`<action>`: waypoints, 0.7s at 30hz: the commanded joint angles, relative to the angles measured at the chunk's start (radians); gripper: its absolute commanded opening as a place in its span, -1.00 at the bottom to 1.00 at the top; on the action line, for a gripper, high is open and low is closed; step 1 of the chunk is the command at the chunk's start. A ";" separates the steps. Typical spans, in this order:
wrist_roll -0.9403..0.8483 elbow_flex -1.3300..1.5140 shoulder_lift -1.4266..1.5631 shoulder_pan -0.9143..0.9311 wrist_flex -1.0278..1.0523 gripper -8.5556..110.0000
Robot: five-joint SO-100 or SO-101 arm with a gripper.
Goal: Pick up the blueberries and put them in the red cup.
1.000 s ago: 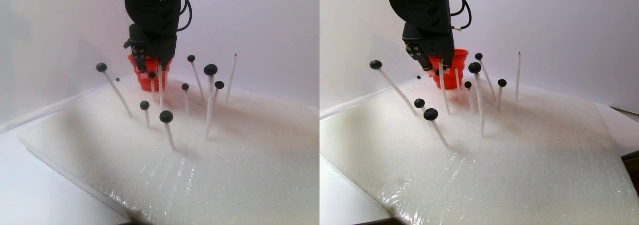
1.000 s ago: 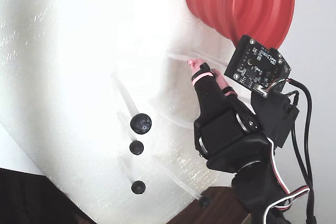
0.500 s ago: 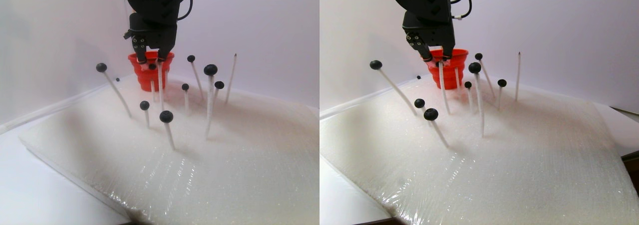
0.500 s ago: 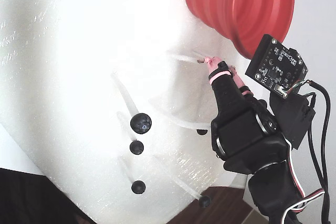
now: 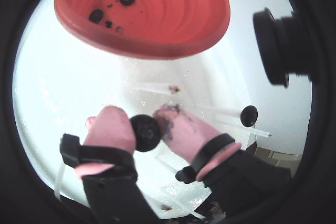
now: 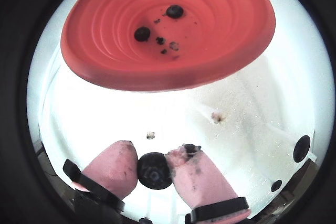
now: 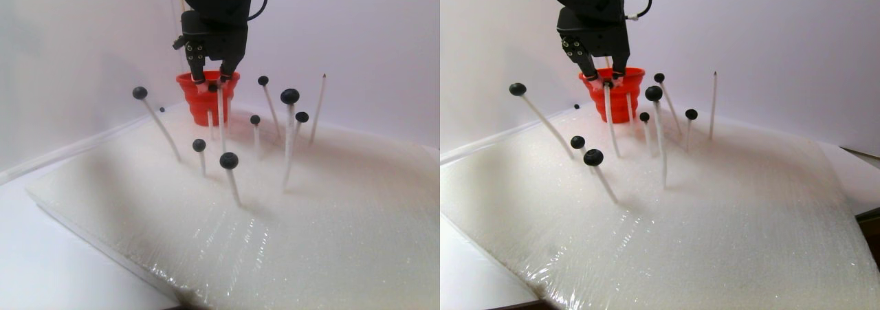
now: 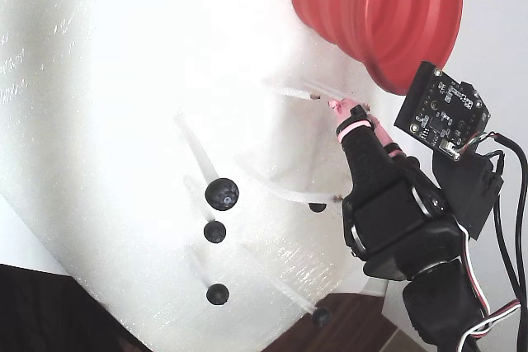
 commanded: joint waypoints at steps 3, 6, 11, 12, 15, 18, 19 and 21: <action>0.008 -0.012 0.146 -0.006 0.040 -0.68; 0.005 -0.008 0.150 -0.006 0.043 -0.68; 0.002 -0.017 0.173 -0.009 0.064 -0.68; 0.003 -0.018 0.181 -0.009 0.072 -0.68; -0.003 -0.014 0.206 -0.014 0.086 -0.68; -0.008 -0.011 0.227 -0.017 0.104 -0.68; -0.008 -0.011 0.236 -0.018 0.110 -0.68; -0.011 -0.011 0.249 -0.018 0.121 -0.68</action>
